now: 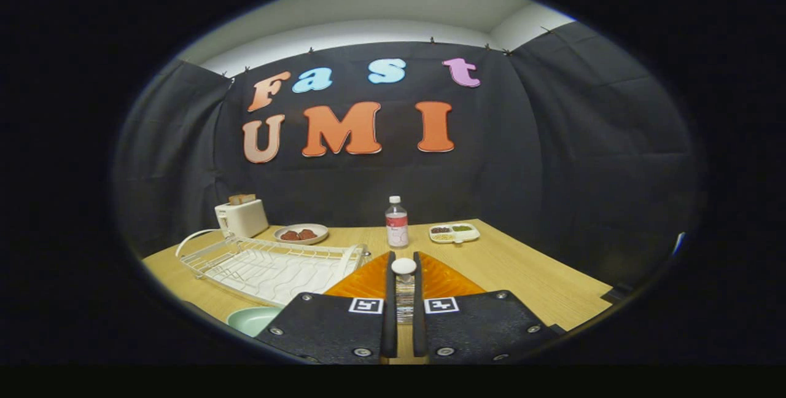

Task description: Take the plate from the dish rack, then take the spoon from the basket and place it into the plate.

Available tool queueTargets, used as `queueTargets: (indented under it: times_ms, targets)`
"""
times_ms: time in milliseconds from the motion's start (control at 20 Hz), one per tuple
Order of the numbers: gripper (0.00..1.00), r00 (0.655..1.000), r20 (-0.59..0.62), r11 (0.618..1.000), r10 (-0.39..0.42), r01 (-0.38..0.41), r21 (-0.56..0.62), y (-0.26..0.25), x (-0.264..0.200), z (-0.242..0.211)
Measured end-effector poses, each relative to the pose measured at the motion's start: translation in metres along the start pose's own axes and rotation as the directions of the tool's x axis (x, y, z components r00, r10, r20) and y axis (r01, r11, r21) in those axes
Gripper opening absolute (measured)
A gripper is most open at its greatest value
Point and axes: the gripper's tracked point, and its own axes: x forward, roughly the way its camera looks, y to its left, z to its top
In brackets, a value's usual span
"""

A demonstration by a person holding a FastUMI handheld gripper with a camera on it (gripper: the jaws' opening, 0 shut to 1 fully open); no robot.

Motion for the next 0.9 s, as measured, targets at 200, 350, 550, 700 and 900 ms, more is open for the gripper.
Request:
queueTargets:
  times_ms: [200,350,550,700,900]
  targets:
    - [0.1,0.998,0.022,0.998,0.055,-0.056,0.033,0.014,-0.018,0.021]
    - [0.1,0.995,0.033,0.994,0.096,-0.097,0.045,0.022,-0.029,0.031]
    - [0.1,0.987,0.041,0.987,0.153,-0.155,0.039,0.035,-0.044,0.037]
    - [0.1,0.978,0.053,0.979,0.202,-0.204,0.029,0.045,-0.054,0.04]
    - [0.1,0.962,0.051,0.963,0.267,-0.268,0.01,0.063,-0.067,0.033]
